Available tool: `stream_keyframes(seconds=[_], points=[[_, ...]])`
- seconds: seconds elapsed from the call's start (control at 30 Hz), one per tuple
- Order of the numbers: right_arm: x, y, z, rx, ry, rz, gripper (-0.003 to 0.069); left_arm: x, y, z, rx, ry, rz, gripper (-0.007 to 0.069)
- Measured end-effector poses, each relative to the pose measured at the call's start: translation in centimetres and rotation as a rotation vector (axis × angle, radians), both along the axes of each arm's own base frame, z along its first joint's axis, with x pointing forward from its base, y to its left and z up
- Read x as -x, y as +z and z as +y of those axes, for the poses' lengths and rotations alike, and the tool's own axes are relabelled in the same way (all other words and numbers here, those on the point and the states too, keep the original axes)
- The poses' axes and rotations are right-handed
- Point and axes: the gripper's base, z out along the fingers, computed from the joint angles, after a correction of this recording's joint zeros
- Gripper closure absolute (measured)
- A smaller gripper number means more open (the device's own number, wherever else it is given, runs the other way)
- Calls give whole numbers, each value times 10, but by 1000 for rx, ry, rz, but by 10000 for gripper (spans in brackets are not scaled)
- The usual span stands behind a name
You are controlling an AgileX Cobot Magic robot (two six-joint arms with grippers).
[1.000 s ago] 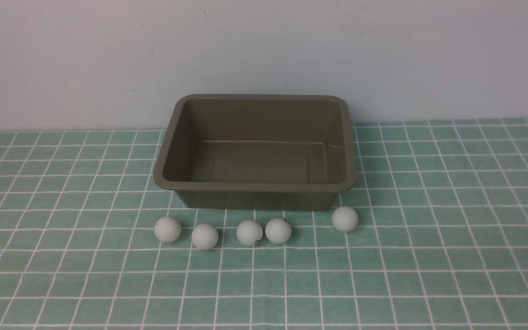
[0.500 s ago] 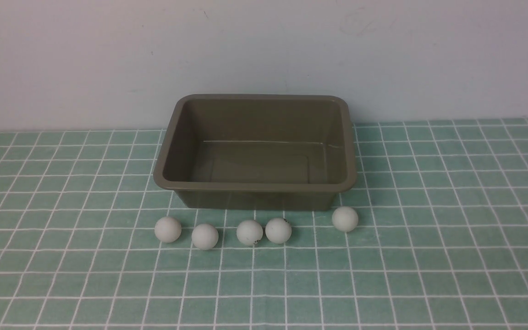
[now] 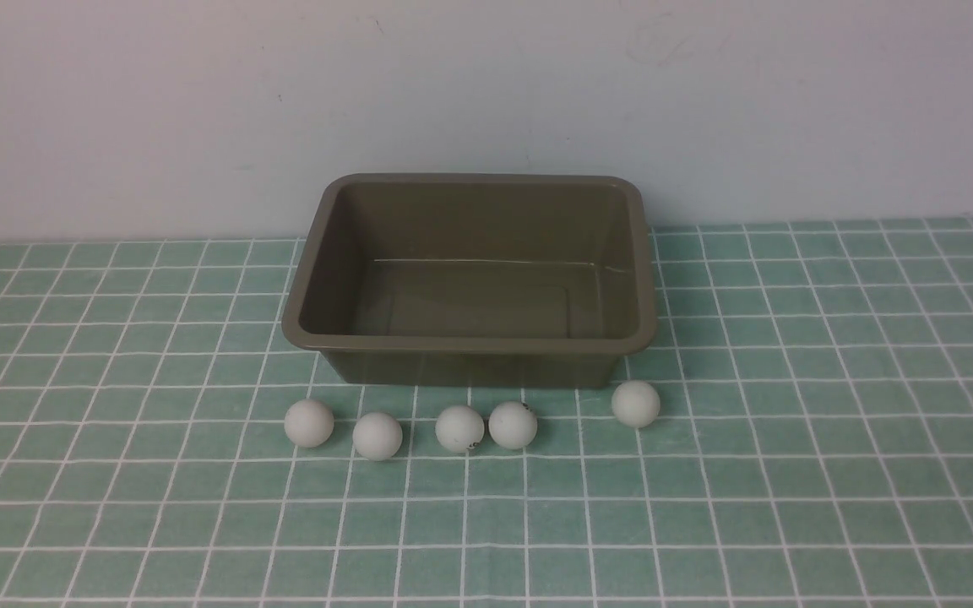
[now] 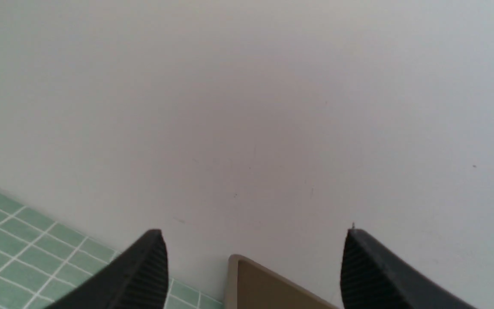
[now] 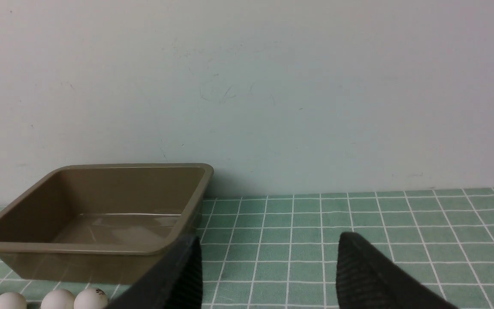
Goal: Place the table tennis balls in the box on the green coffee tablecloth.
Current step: 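Reach for and grasp a ping pong ball on the table beside the basket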
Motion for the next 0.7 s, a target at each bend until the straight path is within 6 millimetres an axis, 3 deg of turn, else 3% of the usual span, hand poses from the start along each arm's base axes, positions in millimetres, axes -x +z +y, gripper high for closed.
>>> stream_keyframes(seconds=[0.17, 0.3, 0.47, 0.7], points=[[0, 0, 0, 0, 0, 1, 270, -3, 7, -7, -70, -71, 31, 136], [0, 0, 0, 0, 0, 2, 270, -15, 30, -29, -233, -316, 176, 136], [0, 0, 0, 0, 0, 2, 270, -37, 40, -39, -342, -487, 351, 136], [0, -1, 0, 1, 9, 14, 270, -57, 69, -39, -393, -511, 350, 136]])
